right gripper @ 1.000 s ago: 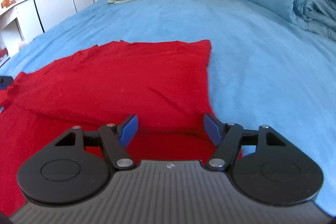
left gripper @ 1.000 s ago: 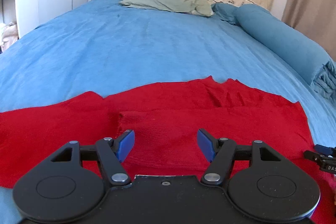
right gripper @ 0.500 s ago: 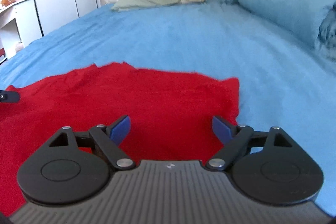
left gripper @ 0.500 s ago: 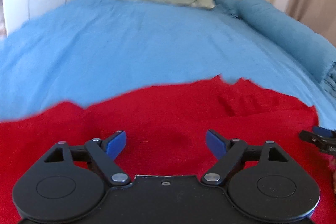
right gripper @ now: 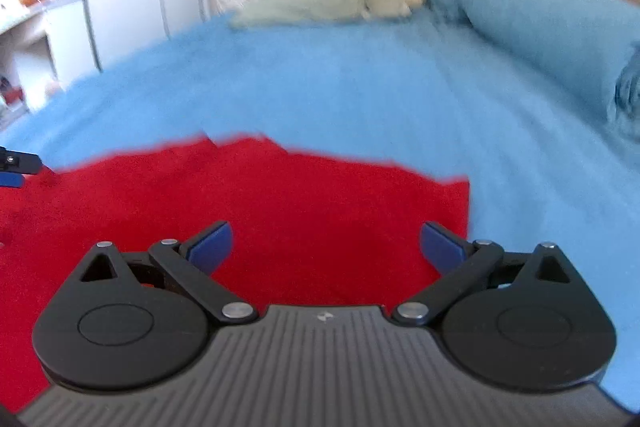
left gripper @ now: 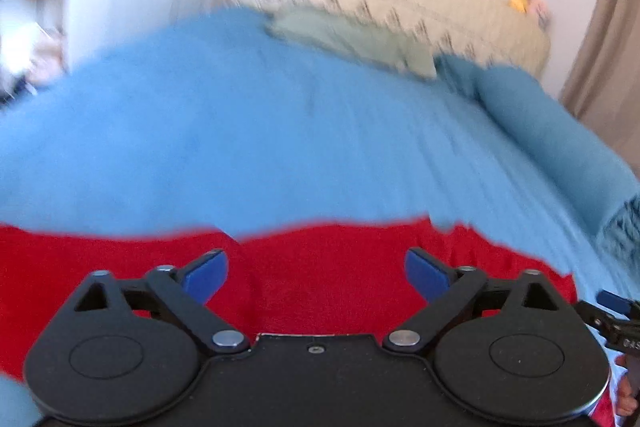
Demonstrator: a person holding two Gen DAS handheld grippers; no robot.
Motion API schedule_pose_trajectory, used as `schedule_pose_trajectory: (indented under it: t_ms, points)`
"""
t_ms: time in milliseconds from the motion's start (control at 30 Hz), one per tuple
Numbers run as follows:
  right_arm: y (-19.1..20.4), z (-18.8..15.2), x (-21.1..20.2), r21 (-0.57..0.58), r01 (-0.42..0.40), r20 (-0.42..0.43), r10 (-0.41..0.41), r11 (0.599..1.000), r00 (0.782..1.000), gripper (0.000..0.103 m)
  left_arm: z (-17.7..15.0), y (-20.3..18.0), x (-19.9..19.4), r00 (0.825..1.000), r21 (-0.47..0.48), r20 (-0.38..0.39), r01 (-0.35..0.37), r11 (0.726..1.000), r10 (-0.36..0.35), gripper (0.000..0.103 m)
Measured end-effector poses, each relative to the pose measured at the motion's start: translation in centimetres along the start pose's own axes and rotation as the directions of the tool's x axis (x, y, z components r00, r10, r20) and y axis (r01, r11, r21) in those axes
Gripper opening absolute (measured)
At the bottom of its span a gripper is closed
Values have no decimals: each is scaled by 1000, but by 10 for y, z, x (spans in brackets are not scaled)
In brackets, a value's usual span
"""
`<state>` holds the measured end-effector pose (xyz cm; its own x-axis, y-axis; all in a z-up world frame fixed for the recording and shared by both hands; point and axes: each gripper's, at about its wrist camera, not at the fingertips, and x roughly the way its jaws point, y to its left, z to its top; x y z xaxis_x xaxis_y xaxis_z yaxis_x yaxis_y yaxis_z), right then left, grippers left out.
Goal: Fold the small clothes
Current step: 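Move the left gripper to the other outstretched sleeve, then close the left gripper on the sleeve cuff and lift it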
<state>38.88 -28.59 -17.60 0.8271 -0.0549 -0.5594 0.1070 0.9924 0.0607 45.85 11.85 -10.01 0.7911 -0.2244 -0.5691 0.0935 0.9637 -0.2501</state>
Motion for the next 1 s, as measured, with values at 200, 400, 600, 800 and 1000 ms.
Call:
schedule_pose_trajectory:
  t_ms: [200, 400, 600, 800, 1000]
  points:
    - [47, 27, -63, -62, -51, 44, 54, 997, 998, 103, 14, 60, -90, 979, -39, 97, -175, 984, 178, 103]
    - [101, 20, -83, -59, -146, -9, 146, 988, 989, 103, -16, 163, -127, 962, -258, 63, -240, 936, 264, 103]
    - [160, -4, -78, -83, -197, -62, 192, 977, 979, 103, -49, 251, -139, 954, -460, 59, -235, 857, 293, 101]
    - [209, -31, -53, -66, -221, -110, 213, 973, 971, 103, -68, 314, -118, 974, -657, 87, -102, 747, 210, 81]
    - [242, -45, -35, -68, -232, -126, 222, 970, 967, 103, -66, 340, -97, 973, -712, 131, -39, 701, 188, 55]
